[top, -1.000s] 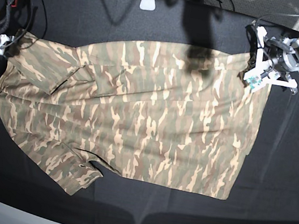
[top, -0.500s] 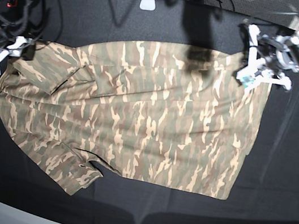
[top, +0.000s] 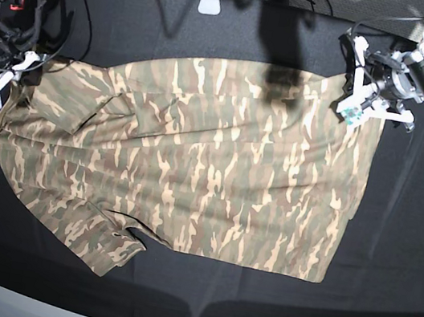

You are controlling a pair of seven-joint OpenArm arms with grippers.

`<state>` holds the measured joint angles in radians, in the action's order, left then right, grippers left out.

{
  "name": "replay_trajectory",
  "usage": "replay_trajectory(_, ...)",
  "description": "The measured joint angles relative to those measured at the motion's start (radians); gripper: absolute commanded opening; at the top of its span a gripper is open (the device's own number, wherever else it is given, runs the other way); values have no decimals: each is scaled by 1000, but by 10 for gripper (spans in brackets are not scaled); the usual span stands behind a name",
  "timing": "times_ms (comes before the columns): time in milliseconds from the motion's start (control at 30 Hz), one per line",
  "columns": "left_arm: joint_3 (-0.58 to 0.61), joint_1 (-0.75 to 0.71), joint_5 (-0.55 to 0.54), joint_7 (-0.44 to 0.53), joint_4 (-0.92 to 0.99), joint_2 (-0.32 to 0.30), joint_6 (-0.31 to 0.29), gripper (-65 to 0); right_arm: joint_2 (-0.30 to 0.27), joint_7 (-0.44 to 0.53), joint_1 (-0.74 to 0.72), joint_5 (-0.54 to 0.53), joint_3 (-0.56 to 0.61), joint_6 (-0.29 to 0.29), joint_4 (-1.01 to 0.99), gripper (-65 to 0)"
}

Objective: Layout the t-shirt on the table in an organized manner, then fold the t-shirt properly
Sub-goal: 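Release the shirt and lift both grippers away from it, then grasp the collar edge with both grippers and drag the shirt toward the arm bases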

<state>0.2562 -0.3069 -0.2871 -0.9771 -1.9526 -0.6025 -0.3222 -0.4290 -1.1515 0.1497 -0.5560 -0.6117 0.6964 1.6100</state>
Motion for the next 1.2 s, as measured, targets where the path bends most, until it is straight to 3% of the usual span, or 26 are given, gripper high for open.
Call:
replay_trajectory(100, 0, 2, 0, 0, 0, -2, 0, -650, -3, 7, 51, -69, 0, -4, 97, -650)
replay_trajectory(467, 0, 2, 0, -42, 0, -2, 0, -650, 1, 5, 372, -72, -16, 0, 365, -650)
replay_trajectory(600, 0, 2, -3, -80, 0, -2, 0, -650, 48, 5, 442, -73, -105, 0, 412, -650)
replay_trajectory(667, 0, -7, -3, -82, 0, -2, 37, -650, 77, 7, 472, -76, -170, 0, 429, -650)
replay_trajectory(767, -1, -40, 0, -82, -20, -3, 45, -650, 114, 5, 519, -78, -276, 0, 443, -650)
replay_trajectory(933, -1, -140, -4, -95, -128, -5, 43, -650, 139, 3, 594, -84, -398, 0, 460, -650)
replay_trajectory(1067, -2, -216, 79, -117, -203, -5, 54, -650, 139, 0, 653, -154, -449, 1, 462, -650)
replay_trajectory(1200, -2, -293, 219, -123, -212, -5, 138, -650, 143, -10, 728, -169, -461, 1, 463, -650)
